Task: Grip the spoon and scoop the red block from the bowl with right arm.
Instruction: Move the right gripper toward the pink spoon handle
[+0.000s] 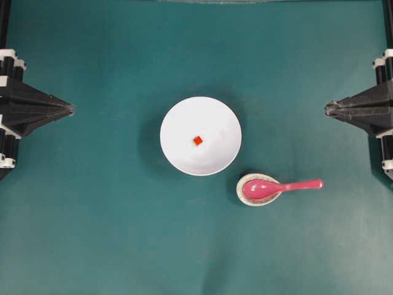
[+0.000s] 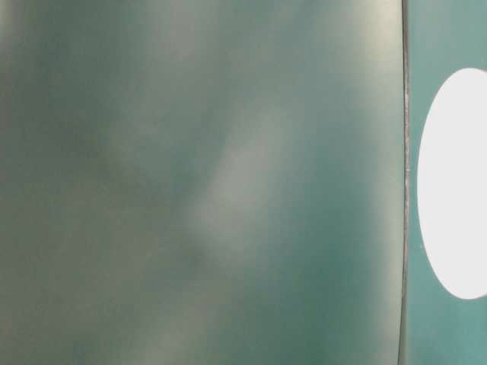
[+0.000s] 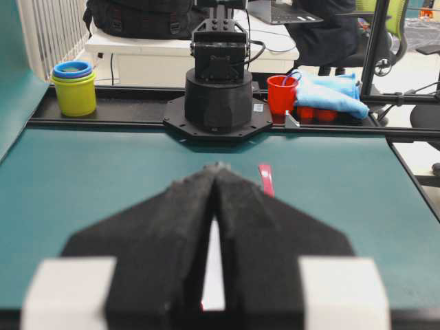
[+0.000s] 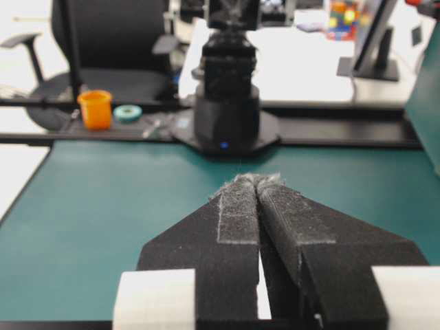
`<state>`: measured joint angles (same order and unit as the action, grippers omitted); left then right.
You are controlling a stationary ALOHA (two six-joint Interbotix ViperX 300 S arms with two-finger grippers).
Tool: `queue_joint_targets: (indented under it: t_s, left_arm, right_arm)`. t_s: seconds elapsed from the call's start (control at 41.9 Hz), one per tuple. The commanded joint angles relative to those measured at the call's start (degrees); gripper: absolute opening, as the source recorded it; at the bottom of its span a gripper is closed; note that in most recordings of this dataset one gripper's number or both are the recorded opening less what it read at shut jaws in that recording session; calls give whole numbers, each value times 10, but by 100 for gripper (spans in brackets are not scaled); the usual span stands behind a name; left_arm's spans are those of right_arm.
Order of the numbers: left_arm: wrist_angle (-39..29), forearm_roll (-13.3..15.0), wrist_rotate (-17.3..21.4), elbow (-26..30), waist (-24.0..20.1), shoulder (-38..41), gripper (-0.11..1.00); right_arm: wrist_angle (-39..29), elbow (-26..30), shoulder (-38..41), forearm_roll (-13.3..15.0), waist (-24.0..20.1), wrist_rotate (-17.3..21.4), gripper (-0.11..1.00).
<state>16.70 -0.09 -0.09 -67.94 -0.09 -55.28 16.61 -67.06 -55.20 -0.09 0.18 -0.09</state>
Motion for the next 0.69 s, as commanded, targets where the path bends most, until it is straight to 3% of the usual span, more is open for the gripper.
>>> queue_joint_targets:
  t_s: [0.0,0.358,0.549,0.668]
  left_arm:
    - [-18,-2,-11,21,7,11,0]
    - [-89,-3,-2,30,18,17,1]
    - [-172,-2,-2,34,18,14,1]
    - [-189,-3,-1,35,18,12,1]
  right_arm:
    - [4,11,6,-4,-5,3,0]
    - [-4,15,14,-13,-6,9,0]
    - [-43,22,14,-22,-6,9,1]
    - [-67,33,14,-22,-6,9,5]
